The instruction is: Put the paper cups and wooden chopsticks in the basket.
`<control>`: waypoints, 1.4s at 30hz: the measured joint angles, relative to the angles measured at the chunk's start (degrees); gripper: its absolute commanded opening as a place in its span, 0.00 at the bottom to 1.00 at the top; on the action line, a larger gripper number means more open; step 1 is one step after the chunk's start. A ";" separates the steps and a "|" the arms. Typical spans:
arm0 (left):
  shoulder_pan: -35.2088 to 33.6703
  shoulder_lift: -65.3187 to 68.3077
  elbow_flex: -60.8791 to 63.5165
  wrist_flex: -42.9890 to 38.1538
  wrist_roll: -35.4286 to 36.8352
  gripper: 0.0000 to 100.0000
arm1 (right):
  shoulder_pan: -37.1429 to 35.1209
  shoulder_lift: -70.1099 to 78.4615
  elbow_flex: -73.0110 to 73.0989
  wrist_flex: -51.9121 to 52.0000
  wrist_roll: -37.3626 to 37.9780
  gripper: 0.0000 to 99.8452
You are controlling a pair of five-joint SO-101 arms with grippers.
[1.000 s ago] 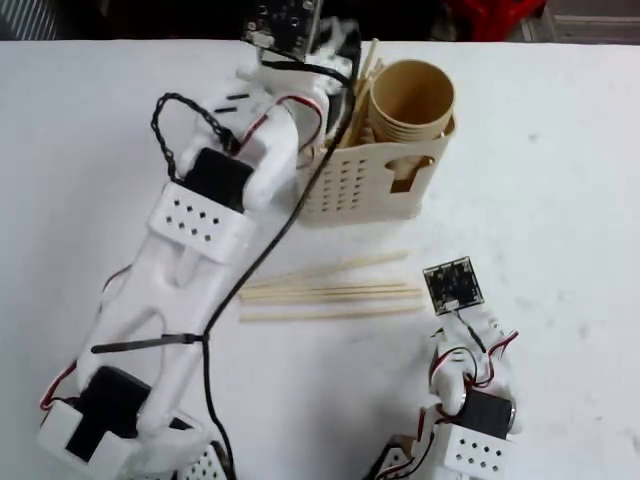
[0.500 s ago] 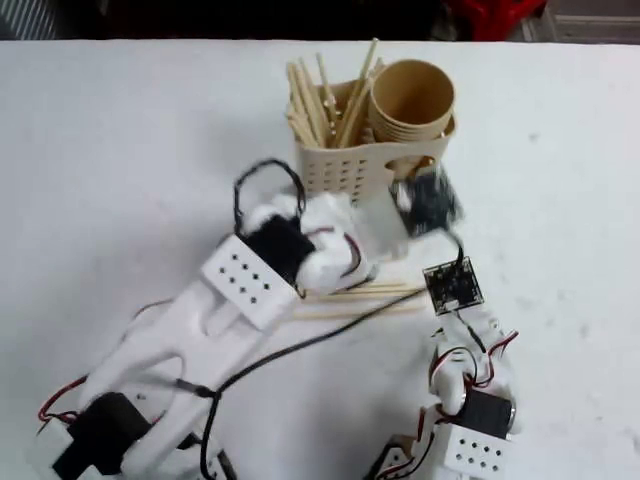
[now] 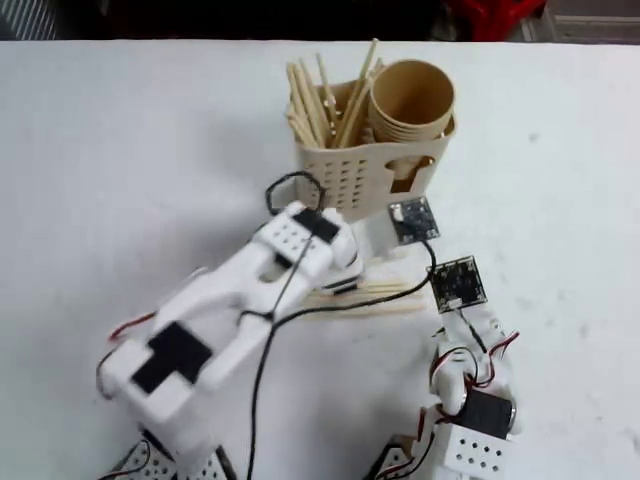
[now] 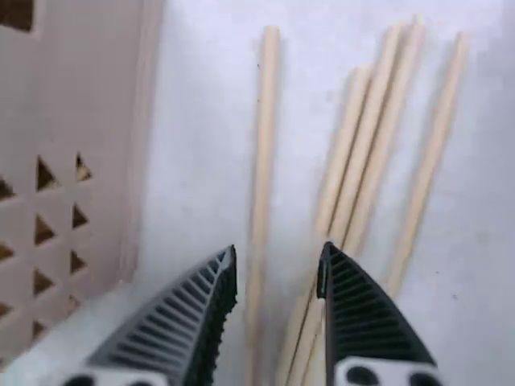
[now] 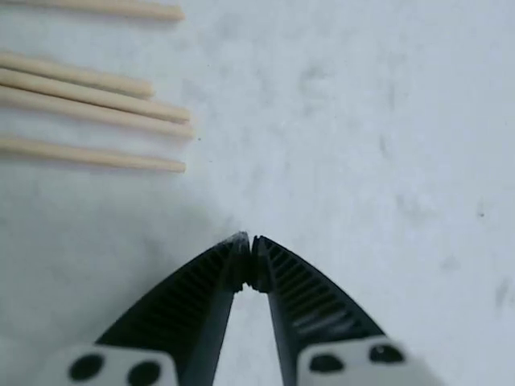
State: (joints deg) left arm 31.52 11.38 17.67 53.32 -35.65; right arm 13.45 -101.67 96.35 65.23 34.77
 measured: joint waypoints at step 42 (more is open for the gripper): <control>-1.58 -13.98 2.11 6.42 2.20 0.02 | -0.18 0.00 0.00 0.00 0.09 0.02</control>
State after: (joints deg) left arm 29.93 -2.59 19.78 59.74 -33.45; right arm 13.27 -101.67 96.35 65.23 34.86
